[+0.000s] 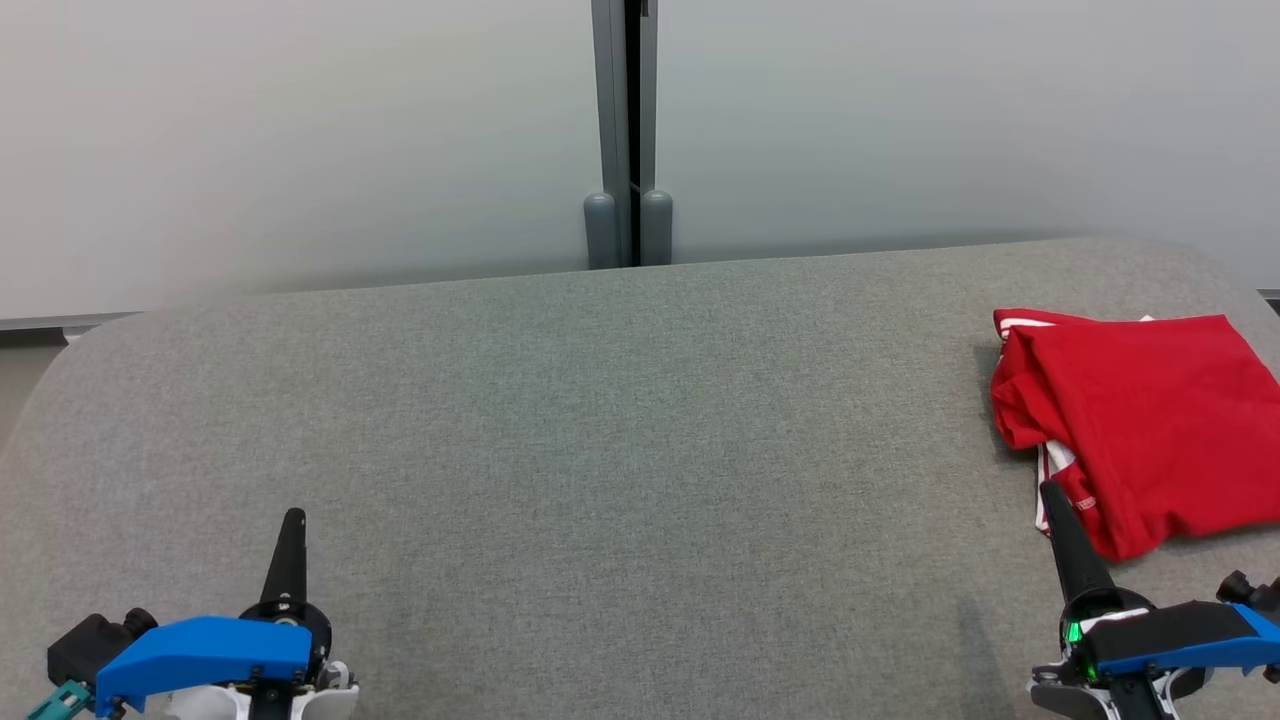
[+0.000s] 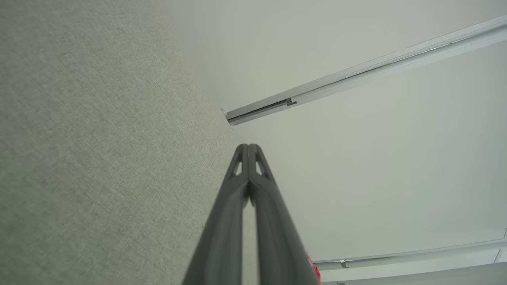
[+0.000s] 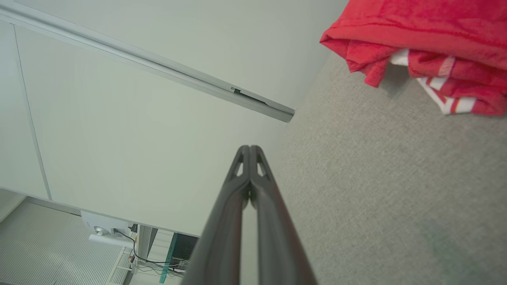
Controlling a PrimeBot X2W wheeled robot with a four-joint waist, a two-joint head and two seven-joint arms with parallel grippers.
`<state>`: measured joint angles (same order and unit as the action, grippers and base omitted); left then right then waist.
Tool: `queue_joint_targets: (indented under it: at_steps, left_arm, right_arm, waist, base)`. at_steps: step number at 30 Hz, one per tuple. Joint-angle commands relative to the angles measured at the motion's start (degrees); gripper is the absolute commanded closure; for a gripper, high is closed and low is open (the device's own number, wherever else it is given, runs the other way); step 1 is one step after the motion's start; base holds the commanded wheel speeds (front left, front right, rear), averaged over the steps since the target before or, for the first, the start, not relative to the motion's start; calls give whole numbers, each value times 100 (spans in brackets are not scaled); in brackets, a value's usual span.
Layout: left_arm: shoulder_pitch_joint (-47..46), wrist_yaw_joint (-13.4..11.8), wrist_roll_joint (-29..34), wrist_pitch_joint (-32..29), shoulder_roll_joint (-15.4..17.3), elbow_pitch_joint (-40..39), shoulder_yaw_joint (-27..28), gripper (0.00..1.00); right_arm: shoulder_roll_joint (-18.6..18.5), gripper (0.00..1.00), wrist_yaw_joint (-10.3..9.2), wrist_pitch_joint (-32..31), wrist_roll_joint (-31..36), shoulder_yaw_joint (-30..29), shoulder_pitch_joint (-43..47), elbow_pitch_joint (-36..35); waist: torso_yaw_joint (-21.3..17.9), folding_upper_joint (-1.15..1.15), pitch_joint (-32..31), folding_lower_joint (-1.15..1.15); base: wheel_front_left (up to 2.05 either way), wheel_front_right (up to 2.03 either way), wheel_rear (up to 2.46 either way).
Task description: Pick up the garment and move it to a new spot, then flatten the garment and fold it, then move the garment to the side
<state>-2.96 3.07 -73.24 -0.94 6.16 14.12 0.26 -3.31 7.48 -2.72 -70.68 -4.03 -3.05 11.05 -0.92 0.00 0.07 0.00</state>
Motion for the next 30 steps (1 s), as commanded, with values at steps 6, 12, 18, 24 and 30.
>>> queue_joint_targets:
  at_steps: [6,12,18,24,30]
  left_arm:
    - [-175,110,-341,-102,-47,-37,138,100]
    - [-207,169,-605,-177,-90,-33,222,100]
    - [-239,221,-851,-255,-135,-29,294,100]
    - [-262,272,-1086,-314,-176,-26,374,100]
    - [-289,324,-1314,-384,-215,-22,440,100]
  right_arm:
    - [-45,100,2,-68,-404,-44,-150,28]
    - [-42,100,2,-112,-708,-66,-179,75]
    - [-39,100,2,-154,-994,-88,-211,115]
    - [-36,100,2,-190,-1270,-108,-242,157]
    - [-33,100,2,-227,-1524,-130,-277,195]
  waist:
    - [12,0,1,0]
    - [23,0,3,0]
    - [34,0,4,0]
    - [45,0,5,0]
    - [57,0,7,0]
  base:
    - [0,0,0]
    - [0,0,0]
    - [0,0,0]
    - [0,0,0]
    - [0,0,0]
